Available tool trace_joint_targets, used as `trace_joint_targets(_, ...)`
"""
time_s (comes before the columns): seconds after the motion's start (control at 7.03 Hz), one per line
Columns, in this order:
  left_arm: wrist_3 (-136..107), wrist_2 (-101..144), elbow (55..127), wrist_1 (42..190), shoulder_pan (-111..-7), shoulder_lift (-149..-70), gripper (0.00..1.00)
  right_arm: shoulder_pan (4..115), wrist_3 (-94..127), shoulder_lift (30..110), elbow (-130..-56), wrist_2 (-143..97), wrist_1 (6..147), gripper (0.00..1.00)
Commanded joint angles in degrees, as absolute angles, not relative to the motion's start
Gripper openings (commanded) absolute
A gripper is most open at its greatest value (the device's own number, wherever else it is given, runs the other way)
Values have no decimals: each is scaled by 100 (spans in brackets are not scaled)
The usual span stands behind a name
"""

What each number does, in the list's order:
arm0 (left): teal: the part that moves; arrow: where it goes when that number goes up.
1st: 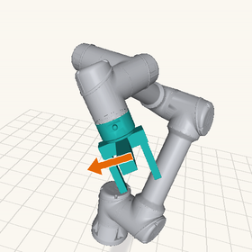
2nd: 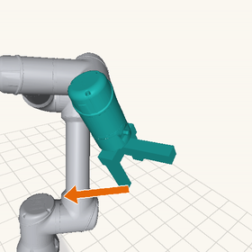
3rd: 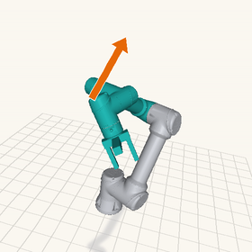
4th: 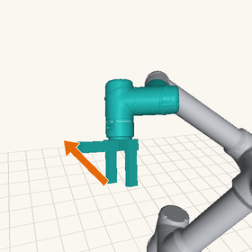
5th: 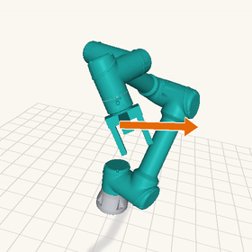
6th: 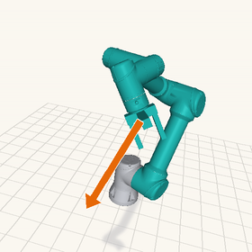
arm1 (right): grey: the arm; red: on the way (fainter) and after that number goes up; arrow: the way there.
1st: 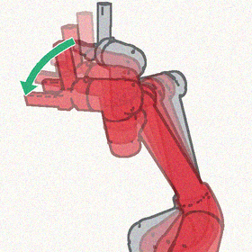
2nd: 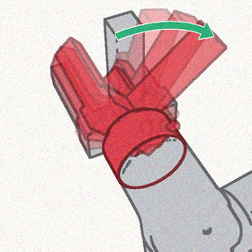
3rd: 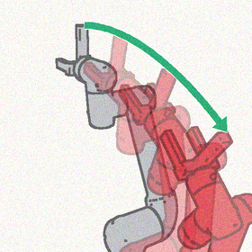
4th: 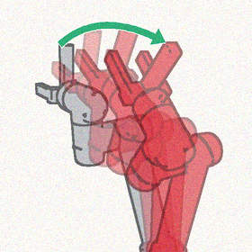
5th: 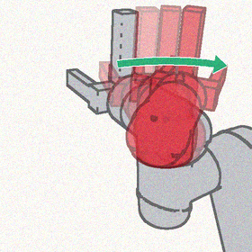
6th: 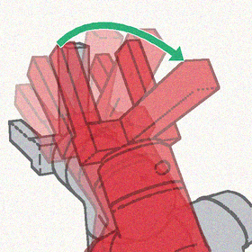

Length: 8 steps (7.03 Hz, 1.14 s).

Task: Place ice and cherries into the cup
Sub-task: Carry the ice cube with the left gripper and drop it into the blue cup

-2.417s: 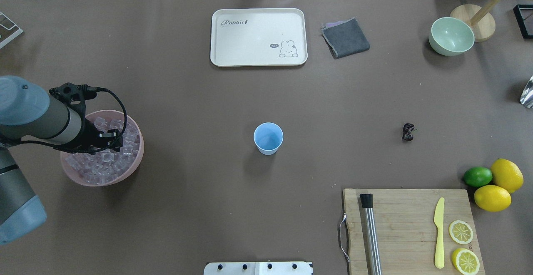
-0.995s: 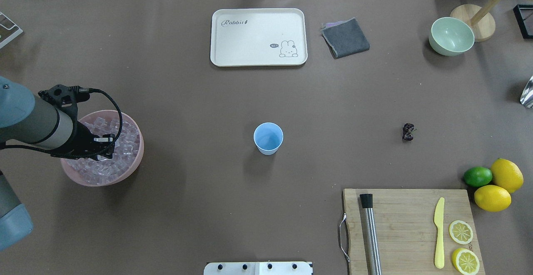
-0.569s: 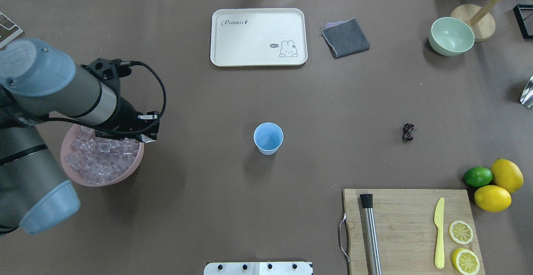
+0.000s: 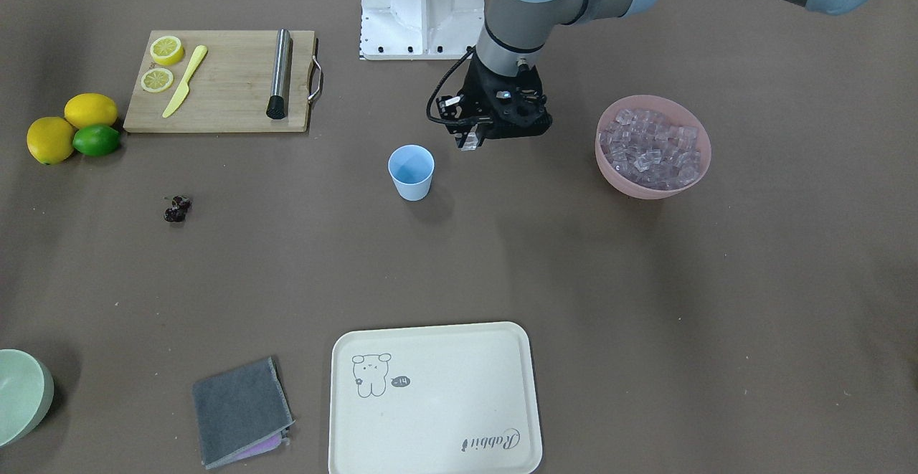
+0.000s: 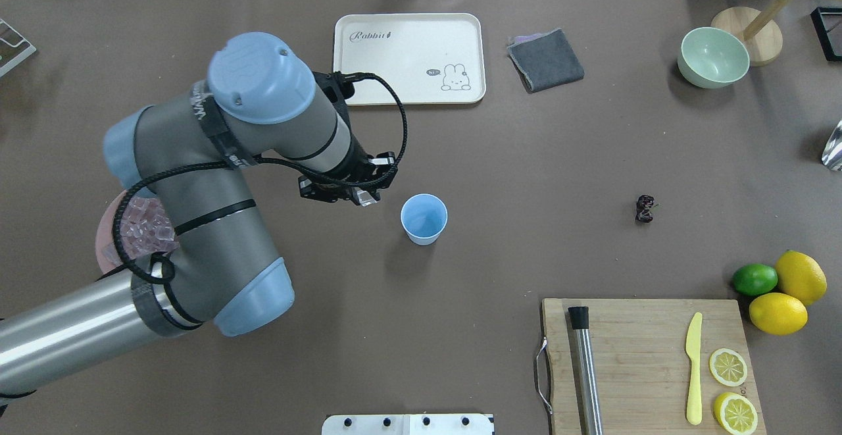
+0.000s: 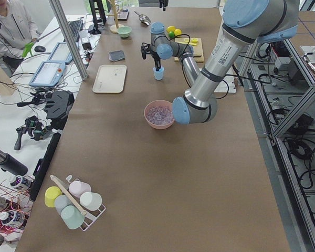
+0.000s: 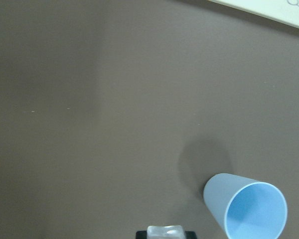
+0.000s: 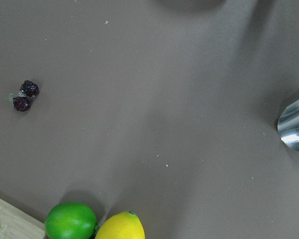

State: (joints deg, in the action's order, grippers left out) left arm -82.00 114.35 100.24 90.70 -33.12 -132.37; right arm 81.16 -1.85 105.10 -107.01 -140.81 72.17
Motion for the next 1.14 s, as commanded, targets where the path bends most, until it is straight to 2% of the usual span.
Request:
trace_joint_targets(0.0, -8402, 11163, 9397, 9211, -3086, -13840, 0, 8121, -193, 10503, -10723, -14071, 7198, 99)
trace_joint_targets(0.14, -8402, 11058, 9361, 9263, -3033, -13825, 0, 8112, -176, 10512, -10723, -14063, 7059, 99)
trace_joint_targets(0.28, -8402, 11004, 9291, 9560, -3024, -13790, 77, 8121, -176, 10520, -10723, -14080, 7049, 99)
trace_joint_targets(0.43, -8411, 11004, 9299, 9684, -3041, -13773, 97, 8121, -176, 10529, -10723, -14080, 7040, 99)
trace_joint_targets(0.57, -8411, 11013, 9351, 9686, -3085, -13764, 97, 8121, -176, 10521, -10723, -14071, 7049, 99)
trace_joint_targets(0.71, -8359, 11030, 9804, 9633, -3224, -13311, 97, 8121, -176, 10521, -10723, -14071, 7049, 99)
trace_joint_targets(0.85, -7871, 11048, 10670, 9563, -3321, -12341, 97, 8121, -167, 10512, -10723, -14071, 7049, 99)
trace_joint_targets(1.0, -7153, 11170, 11218, 9093, -3601, -11887, 97, 8112, -167, 10512, -10714, -14080, 7049, 99)
